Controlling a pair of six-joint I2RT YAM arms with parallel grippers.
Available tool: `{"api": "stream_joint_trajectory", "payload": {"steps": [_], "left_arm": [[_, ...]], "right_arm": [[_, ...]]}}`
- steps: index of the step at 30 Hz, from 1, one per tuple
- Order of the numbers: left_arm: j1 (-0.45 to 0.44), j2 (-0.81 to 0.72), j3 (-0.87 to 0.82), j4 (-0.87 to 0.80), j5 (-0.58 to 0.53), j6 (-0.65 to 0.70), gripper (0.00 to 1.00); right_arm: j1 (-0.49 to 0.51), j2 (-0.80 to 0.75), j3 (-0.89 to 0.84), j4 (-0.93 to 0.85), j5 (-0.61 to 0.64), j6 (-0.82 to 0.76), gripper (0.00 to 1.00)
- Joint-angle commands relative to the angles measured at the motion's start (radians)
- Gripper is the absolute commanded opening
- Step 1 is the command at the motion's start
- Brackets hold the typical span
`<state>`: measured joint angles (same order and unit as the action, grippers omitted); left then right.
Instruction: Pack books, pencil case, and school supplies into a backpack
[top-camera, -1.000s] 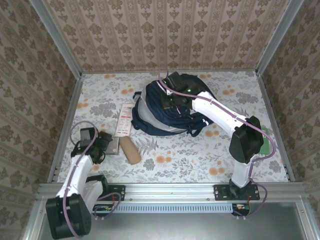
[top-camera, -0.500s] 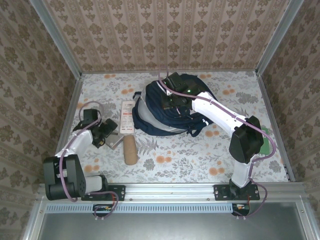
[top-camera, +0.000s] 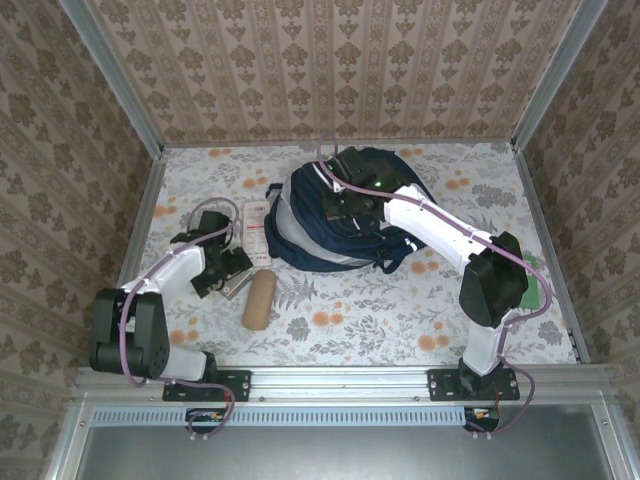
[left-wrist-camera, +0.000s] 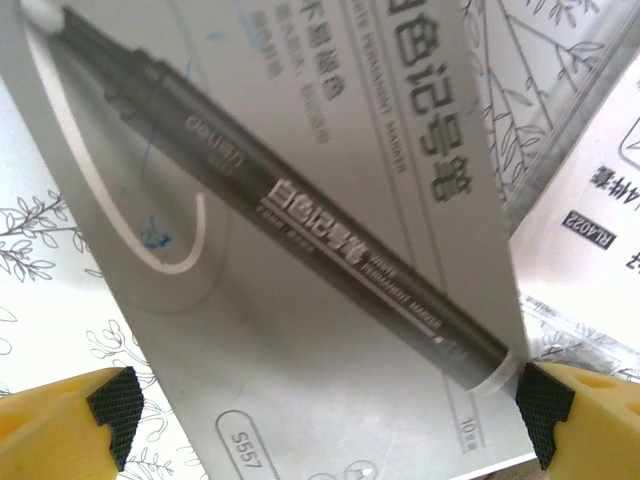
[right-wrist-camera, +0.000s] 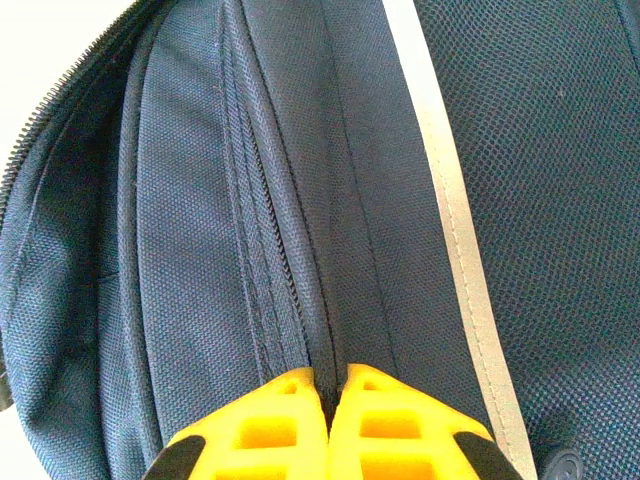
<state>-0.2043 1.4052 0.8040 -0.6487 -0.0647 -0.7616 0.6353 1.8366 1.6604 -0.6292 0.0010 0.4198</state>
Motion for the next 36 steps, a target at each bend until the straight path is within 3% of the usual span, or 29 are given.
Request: {"api": "stream_joint_trajectory", "payload": {"steps": [1,16,23,31,36], "left_arm": [[-0.03,0.029,0.044,-0.06,-0.07,-0.032,1.0],[-0.067,0.132,0.06,-0.047,-0.069,-0.087,1.0],[-0.067,0.036,0.036,-0.029,-0.067,-0.085,0.88],[-0.073,-0.072,0.059,-0.075,-0.043,-0.088,0.89],[-0.121,-0.131,0.1,-0.077,-0.031,-0.112,0.87]], "right_arm": [[0.014,-0.064,-0.008,0.034,-0.037,0.022,0.0],[0.014,-0.065,-0.014,0.038,-0.033,0.024,0.0],[0.014,-0.066,-0.006,0.036,-0.033,0.024,0.01],[0.012,-0.078,0.001,0.027,-0.028,0.024,0.01],[0.0,-0.106,-0.001,0.025,-0.032,0.033,0.0]]}}
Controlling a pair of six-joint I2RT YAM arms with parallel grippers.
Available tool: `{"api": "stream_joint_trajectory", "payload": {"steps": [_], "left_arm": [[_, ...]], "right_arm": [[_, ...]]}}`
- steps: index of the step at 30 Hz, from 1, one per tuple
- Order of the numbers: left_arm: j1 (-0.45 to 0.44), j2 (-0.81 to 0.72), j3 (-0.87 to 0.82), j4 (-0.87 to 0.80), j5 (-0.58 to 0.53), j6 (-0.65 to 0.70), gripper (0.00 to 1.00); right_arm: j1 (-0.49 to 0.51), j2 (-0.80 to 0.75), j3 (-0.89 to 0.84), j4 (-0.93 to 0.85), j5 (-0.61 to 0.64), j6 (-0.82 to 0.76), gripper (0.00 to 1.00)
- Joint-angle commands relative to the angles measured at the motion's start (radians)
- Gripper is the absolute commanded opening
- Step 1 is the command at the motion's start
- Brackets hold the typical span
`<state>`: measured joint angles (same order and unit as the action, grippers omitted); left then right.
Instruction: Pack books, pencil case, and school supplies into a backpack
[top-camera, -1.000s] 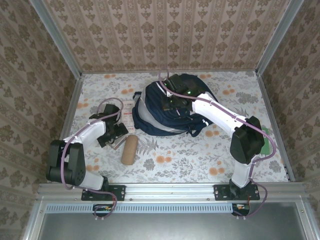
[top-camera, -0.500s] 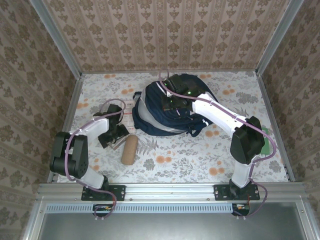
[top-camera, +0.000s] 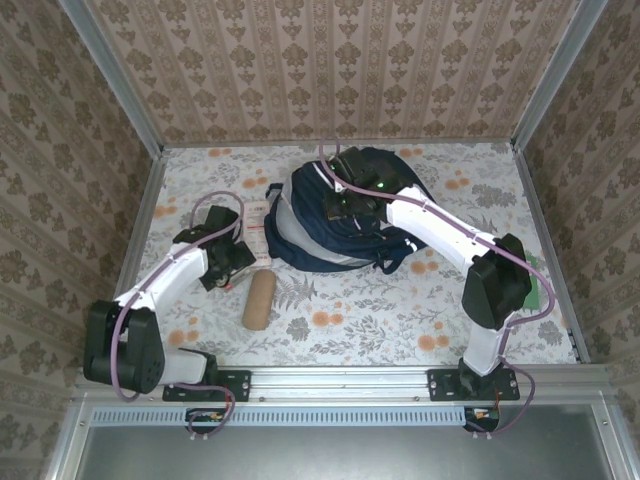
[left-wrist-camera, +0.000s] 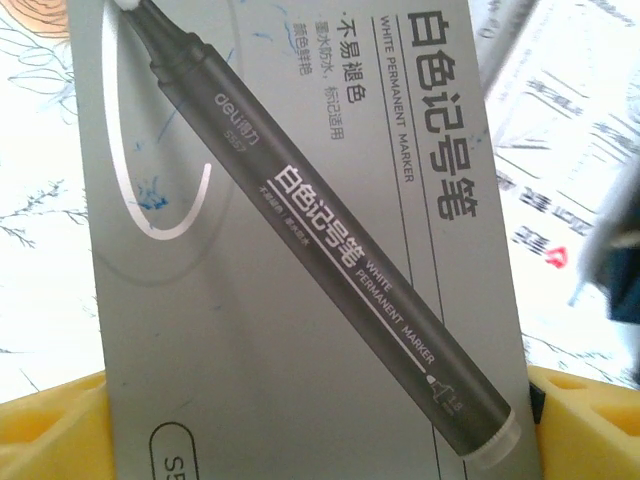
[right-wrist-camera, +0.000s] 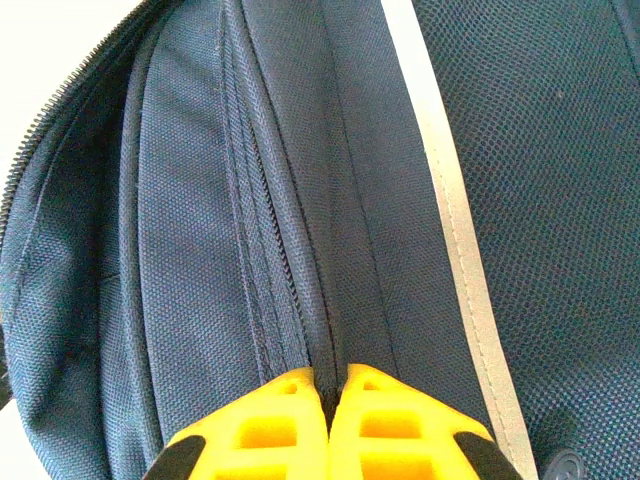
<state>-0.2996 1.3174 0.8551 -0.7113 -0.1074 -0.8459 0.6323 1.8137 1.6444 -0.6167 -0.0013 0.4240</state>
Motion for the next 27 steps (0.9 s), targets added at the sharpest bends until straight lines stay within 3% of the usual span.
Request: {"api": "stream_joint_trajectory", "payload": {"steps": [1,9,16,27], "left_arm": [[-0.04,-0.051,0.06,-0.011,0.012,-0.034,0.86],[-0.199,-0.037,0.173,0.022,-0.031,-0.067,0.85],[-0.321,0.092,0.296,0.11,-0.089,-0.06,0.85],[-0.388,0.392,0.452,0.231,-0.026,-0.083,0.86]], "right_arm": [[0.0,-0.09,0.012,0.012,-0.032,0.031,0.0],[-0.051,-0.169,-0.035,0.064,-0.121,0.081,0.0],[-0.072,-0.212,-0.075,0.112,-0.182,0.112,0.0],[-0.074,-0.22,-0.102,0.113,-0.187,0.125,0.0]]}}
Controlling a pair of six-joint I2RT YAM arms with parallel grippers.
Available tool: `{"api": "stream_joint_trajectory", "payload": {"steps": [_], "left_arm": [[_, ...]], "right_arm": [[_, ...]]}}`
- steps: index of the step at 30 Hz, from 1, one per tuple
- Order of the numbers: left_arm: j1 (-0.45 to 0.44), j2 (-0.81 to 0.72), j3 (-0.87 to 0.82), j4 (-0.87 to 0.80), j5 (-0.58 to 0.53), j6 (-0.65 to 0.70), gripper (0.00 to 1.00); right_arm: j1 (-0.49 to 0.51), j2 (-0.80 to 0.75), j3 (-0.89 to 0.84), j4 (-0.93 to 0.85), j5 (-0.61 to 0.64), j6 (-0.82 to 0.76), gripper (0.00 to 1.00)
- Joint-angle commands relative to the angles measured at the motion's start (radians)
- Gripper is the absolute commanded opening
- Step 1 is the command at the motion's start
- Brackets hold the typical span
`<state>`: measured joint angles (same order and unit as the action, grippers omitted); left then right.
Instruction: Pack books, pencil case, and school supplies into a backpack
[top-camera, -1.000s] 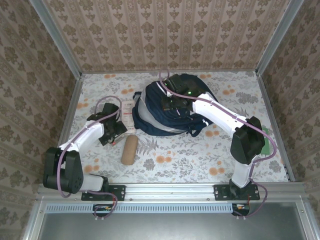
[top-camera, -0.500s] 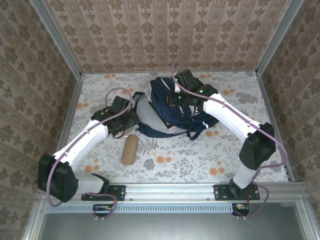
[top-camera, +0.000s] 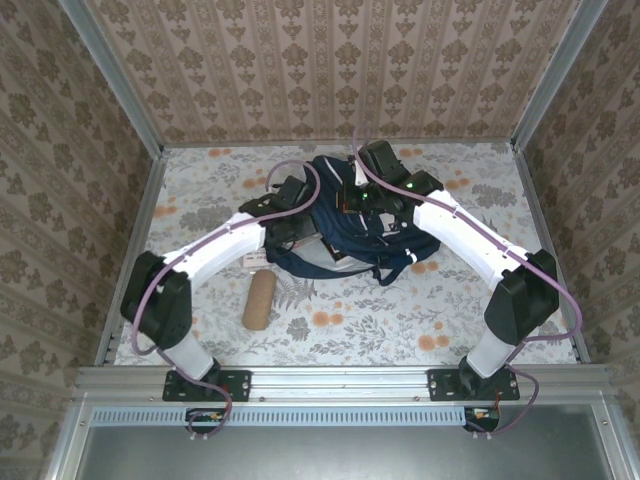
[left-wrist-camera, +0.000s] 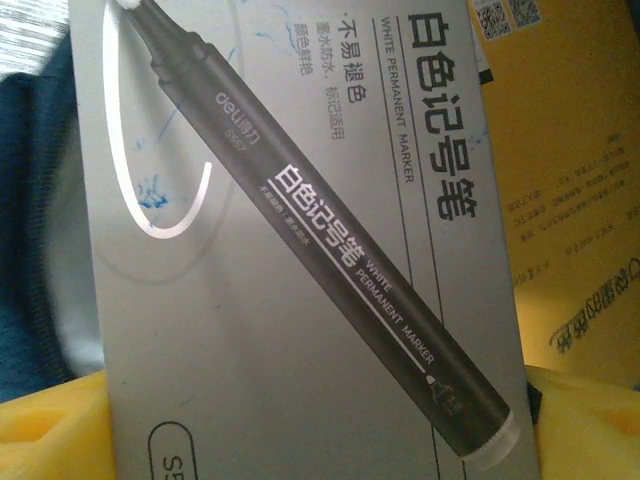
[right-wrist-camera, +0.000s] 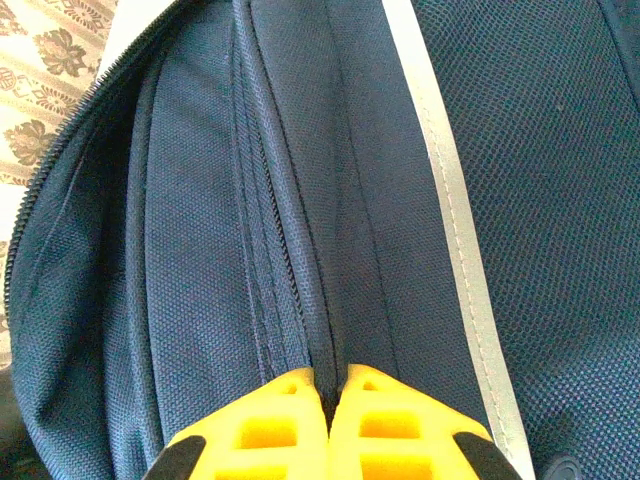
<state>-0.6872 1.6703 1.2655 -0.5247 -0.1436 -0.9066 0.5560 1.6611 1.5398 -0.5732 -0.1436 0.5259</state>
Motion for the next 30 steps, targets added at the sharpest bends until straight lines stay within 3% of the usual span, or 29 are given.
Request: {"api": "stream_joint_trajectory", "payload": {"steps": [1,7,17,21,30], "left_arm": [[-0.001,0.059,0.046,0.048,0.008,-0.024,0.86],[0.029,0.137,0.05,0.061,-0.014,-0.051,0.87],[0.063,0.193,0.072,-0.052,-0.056,-0.058,0.88],[0.067,0.198,0.094,-0.084,-0.056,-0.037,0.97],[0.025,0.022,0.089,-0.091,-0.044,0.026,1.0]], "right_arm": [[0.002,-0.066,0.002,0.07,-0.045,0.024,0.0],[0.002,-0.064,-0.001,0.069,-0.047,0.026,0.0],[0.002,-0.056,0.004,0.065,-0.037,0.025,0.0],[0.003,-0.05,0.006,0.065,-0.036,0.025,0.0],[-0.001,-0.041,0.005,0.064,-0.025,0.02,0.0]]}}
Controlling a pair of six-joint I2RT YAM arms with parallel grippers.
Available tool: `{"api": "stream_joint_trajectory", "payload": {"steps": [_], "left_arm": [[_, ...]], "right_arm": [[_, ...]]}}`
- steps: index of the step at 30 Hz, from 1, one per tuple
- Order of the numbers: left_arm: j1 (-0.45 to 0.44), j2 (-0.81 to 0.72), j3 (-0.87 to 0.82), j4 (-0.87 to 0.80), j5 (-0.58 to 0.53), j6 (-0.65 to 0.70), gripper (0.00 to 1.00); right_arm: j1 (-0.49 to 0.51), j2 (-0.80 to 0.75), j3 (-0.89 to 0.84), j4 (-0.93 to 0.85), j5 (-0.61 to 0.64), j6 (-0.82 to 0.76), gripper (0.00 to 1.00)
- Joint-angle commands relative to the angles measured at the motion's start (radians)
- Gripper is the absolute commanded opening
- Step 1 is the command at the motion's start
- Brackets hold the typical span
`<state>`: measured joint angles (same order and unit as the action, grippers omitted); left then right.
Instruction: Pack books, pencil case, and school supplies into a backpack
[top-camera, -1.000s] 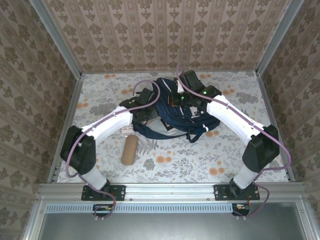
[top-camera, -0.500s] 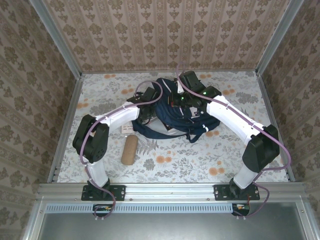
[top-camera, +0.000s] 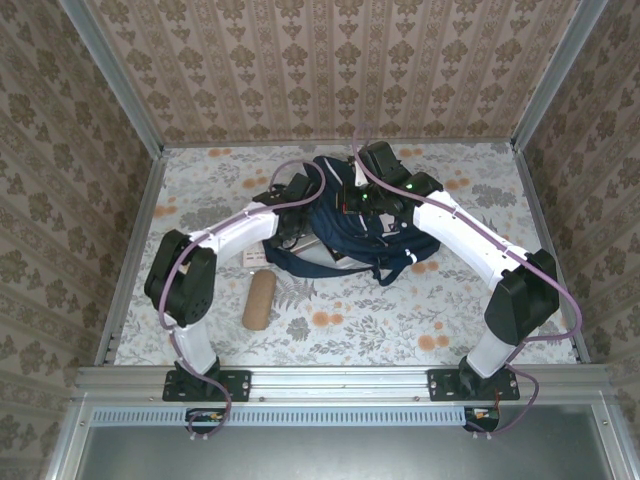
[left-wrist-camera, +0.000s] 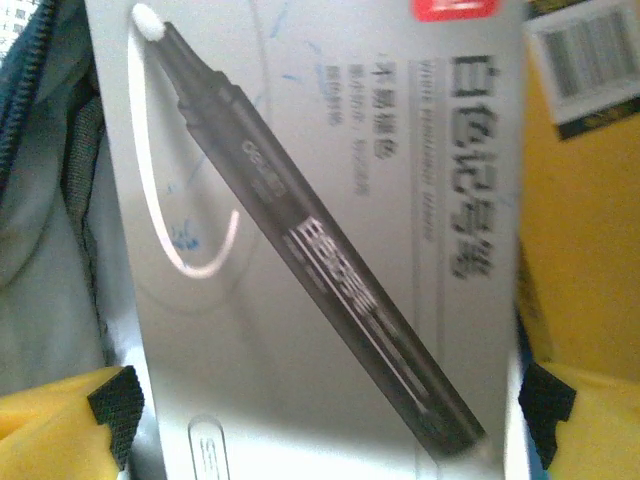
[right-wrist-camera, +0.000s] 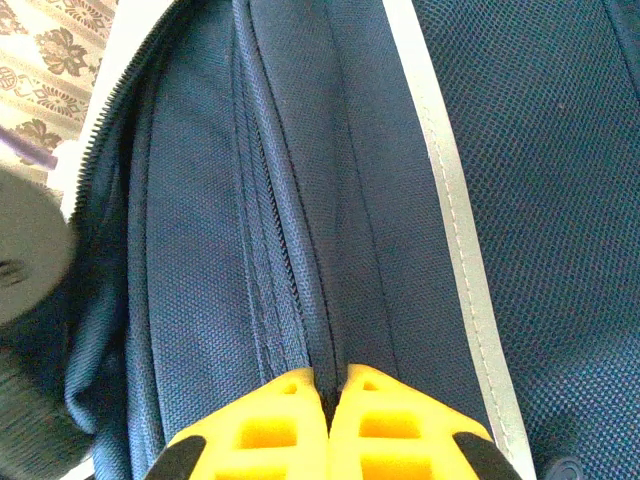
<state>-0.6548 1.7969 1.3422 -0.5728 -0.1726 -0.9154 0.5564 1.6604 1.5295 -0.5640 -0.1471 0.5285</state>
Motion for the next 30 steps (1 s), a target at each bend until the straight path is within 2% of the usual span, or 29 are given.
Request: {"api": "stream_joint_trajectory", "payload": {"steps": [1,11,19,24,30], "left_arm": [[-0.009,-0.138,0.0,-0.047,-0.02,0.035,1.0],[0.024,-0.431,-0.205,-0.112,-0.031,0.066,1.0],[0.068,-0.673,-0.48,-0.121,0.049,0.163,0.99],[0.069,-0.738,-0.625,-0.111,0.148,0.159,0.96],[0.033,-0.73,-0.744,-0.073,0.17,0.133,0.96]], "right_arm": [[-0.002,-0.04,0.015,0.056,-0.022,0.018,0.0],[-0.005,-0.034,0.013,0.064,-0.025,0.024,0.01],[-0.005,-0.03,0.011,0.069,-0.029,0.027,0.01],[-0.004,-0.026,0.011,0.07,-0.035,0.033,0.01],[-0.004,-0.019,0.017,0.069,-0.037,0.034,0.02]]}}
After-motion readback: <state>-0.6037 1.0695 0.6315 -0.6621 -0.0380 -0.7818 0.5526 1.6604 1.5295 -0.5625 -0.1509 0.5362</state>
